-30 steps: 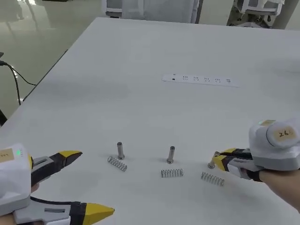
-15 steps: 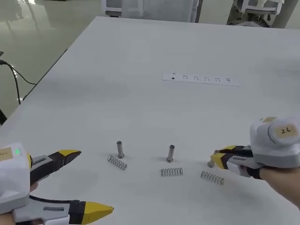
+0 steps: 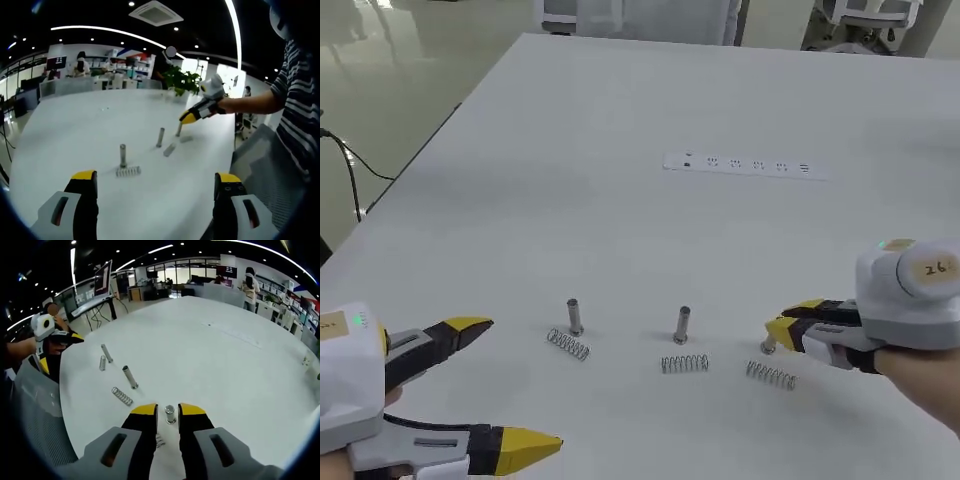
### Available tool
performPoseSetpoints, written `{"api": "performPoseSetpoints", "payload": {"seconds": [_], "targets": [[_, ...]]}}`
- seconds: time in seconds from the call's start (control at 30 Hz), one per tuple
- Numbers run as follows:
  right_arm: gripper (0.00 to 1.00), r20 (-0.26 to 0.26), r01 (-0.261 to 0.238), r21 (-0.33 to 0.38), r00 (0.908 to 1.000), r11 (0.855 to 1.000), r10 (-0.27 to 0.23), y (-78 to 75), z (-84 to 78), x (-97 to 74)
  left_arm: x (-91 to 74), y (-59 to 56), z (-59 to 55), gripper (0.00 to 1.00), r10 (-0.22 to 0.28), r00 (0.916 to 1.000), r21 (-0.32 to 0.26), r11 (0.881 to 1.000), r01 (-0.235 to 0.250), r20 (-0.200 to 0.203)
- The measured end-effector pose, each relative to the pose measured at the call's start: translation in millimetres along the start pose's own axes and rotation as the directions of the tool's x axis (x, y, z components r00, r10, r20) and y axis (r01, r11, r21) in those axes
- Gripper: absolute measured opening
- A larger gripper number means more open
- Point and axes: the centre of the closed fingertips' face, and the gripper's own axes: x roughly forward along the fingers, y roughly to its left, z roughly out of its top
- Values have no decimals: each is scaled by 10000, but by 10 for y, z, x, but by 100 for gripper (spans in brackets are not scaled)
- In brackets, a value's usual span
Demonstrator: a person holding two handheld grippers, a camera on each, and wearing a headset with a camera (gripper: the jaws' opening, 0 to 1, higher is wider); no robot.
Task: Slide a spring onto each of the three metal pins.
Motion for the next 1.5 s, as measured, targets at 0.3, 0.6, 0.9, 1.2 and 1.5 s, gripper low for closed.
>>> {"api": "performPoseSetpoints", "payload": {"seconds": [0.3,0.6,0.9,1.2,1.5], "targets": [[14,188,-21,-64,9998,10000,22,-2,69,-104,15,-19,0,94,-19,10000,29,10000,19,-10],[14,-15,-40,-777,10000,9970,39,25,53,-146,16,-22,31,94,12,9999,-37,10000,-12,117],[14,139,-426,-447,9990,9981,433,96,79,-228,32,-22,41,94,25,9999,28,10000,-26,116],[13,-257,-792,-949,9967,9923,771,156,25,-314,27,-39,-2,94,1,10000,20,10000,-1,24],[14,-1293,-1500,-2429,9842,9584,1213,280,-135,-278,19,-42,-5,94,16,10000,25,10000,-16,35]]}}
